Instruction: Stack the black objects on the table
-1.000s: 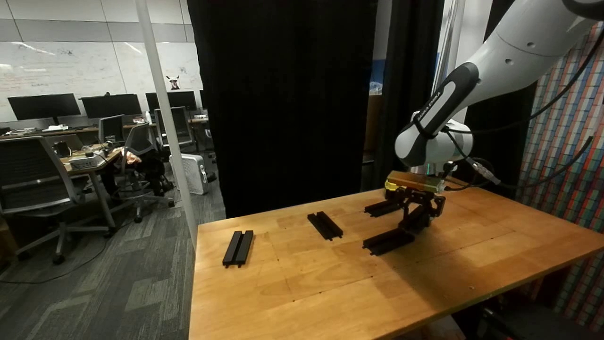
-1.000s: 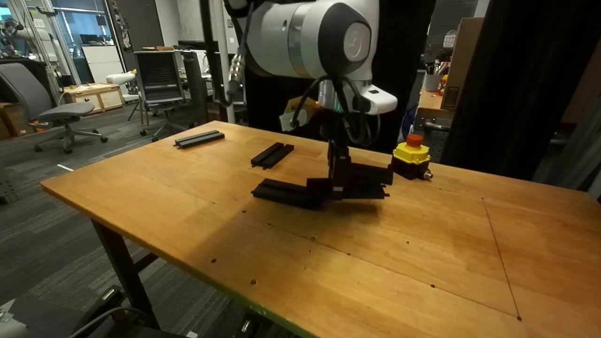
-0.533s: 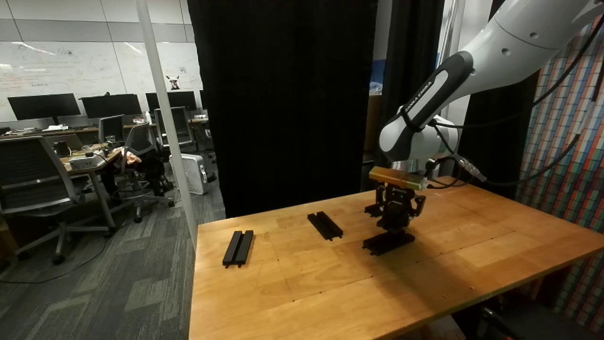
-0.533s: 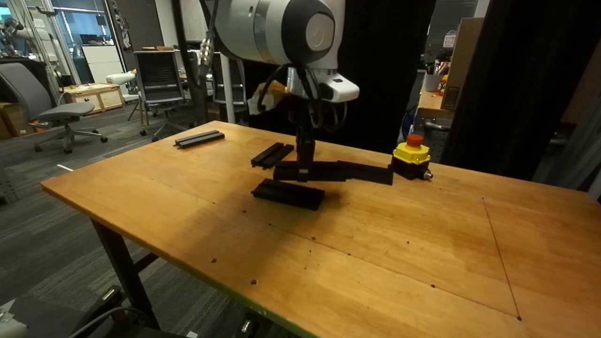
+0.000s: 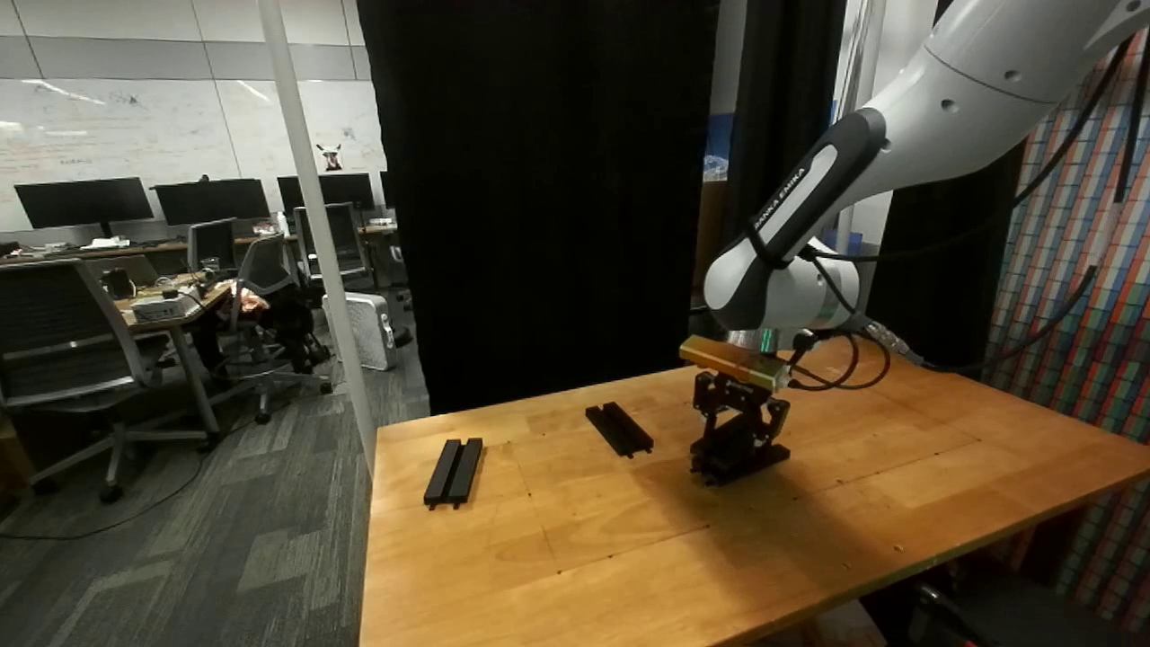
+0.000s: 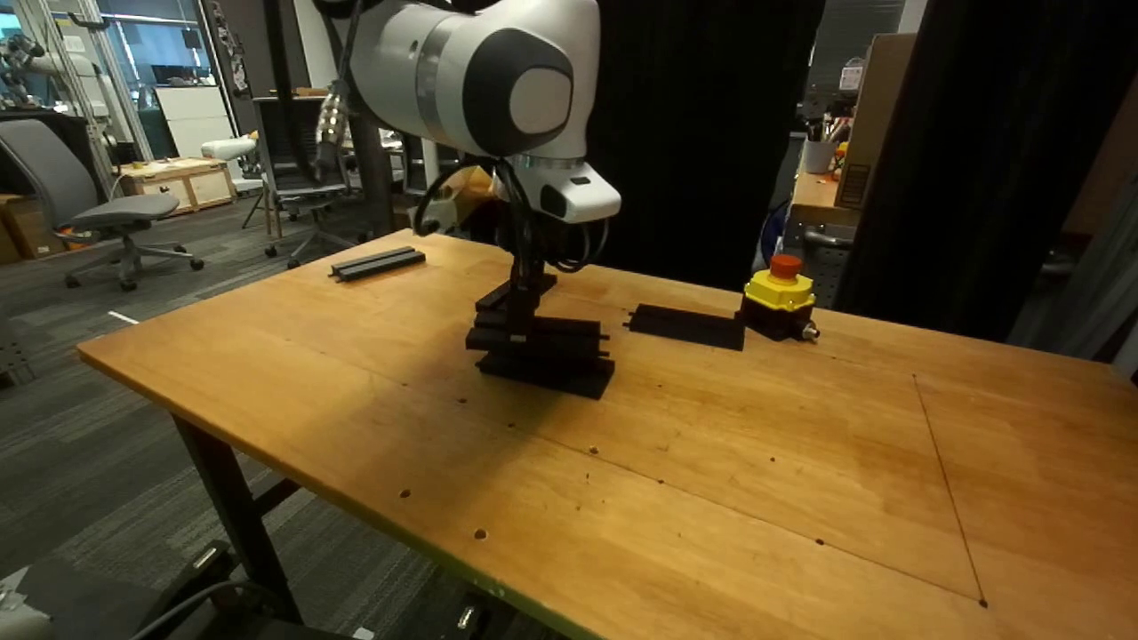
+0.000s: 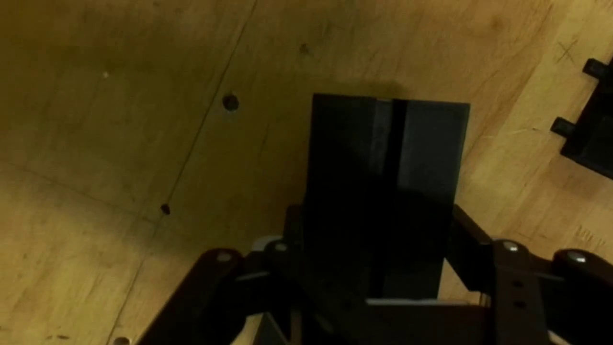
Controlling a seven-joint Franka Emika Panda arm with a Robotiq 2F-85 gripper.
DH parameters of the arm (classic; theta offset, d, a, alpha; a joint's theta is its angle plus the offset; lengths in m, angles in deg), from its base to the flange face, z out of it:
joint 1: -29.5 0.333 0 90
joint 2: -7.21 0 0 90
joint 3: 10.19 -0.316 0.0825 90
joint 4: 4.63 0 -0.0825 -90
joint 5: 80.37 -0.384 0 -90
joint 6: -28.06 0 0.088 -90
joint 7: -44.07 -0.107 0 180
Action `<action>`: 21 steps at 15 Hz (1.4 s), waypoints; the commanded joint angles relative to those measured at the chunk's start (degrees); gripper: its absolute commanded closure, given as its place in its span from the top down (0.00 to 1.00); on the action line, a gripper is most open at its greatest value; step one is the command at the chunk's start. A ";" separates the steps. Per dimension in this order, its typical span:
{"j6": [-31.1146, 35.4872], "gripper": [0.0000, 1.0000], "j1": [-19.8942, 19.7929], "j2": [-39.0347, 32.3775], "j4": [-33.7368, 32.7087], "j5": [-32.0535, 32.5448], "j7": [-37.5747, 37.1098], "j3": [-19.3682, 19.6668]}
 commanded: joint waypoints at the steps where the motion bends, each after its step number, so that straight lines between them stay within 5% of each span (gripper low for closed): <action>1: 2.21 0.46 1.77 2.47 2.33 0.05 -6.98 -0.72; 9: 4.67 0.46 3.13 2.97 3.56 2.41 -19.06 -0.61; 21: 8.05 0.46 0.38 0.39 4.37 1.94 -16.19 0.63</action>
